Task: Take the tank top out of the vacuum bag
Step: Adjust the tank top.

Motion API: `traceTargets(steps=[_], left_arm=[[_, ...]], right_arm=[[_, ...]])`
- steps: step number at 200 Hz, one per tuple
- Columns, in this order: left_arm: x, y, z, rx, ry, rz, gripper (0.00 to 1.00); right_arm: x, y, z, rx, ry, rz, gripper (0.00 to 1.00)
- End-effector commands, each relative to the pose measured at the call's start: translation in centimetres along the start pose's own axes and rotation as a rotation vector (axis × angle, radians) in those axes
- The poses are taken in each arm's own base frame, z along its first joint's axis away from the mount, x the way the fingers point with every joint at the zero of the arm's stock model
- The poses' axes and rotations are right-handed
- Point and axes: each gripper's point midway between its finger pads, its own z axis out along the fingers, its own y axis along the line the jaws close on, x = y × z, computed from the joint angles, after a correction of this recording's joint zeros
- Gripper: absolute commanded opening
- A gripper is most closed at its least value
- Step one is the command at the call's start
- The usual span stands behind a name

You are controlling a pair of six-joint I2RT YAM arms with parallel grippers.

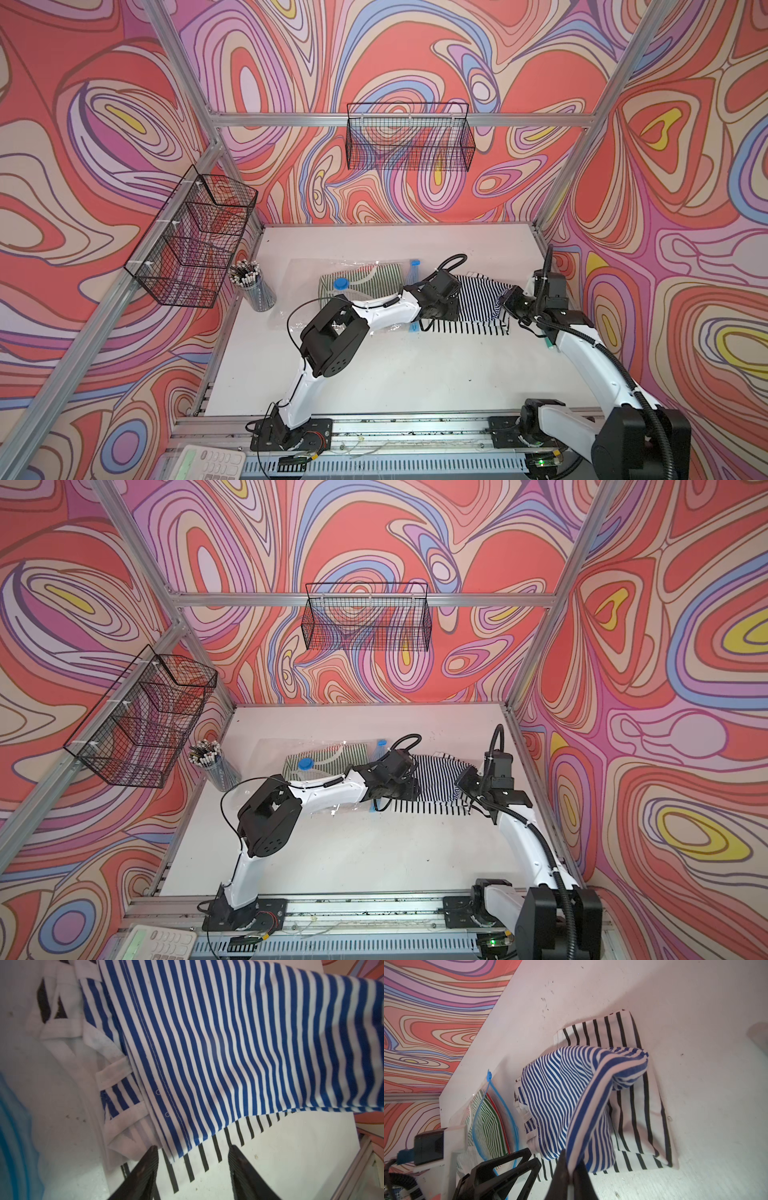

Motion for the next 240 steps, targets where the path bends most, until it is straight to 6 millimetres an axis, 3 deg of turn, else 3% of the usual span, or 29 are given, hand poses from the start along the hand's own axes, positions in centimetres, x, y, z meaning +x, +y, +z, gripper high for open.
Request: traceTargets(steps=[1, 96, 134, 171, 192, 240], left_arm=[[0.8, 0.9, 0.9, -0.074, 0.019, 0.041, 0.57], [2.0, 2.8, 3.4, -0.192, 0.049, 0.065, 0.51], [1.3, 3.1, 3.7, -0.23, 0.035, 0.064, 0.18], [0.8, 3.2, 3.2, -0.251, 0.017, 0.079, 0.01], [0.2, 2.8, 1.9, -0.25, 0.005, 0.094, 0.0], [-0.2, 2.4, -4.4, -0.227, -0.028, 0.118, 0.0]], right_arm=[[-1.6, 1.6, -1.1, -0.048, -0.049, -0.007, 0.0], [-1.8, 2.2, -1.0, -0.073, -0.045, -0.01, 0.0], [-1.5, 1.8, -0.8, -0.06, -0.043, -0.011, 0.0], [-1.4, 1.4, -0.6, -0.046, -0.042, -0.02, 0.0], [-1.5, 1.0, -0.6, -0.021, -0.049, -0.03, 0.0], [-1.2, 0.0, -0.9, 0.023, -0.052, -0.047, 0.0]])
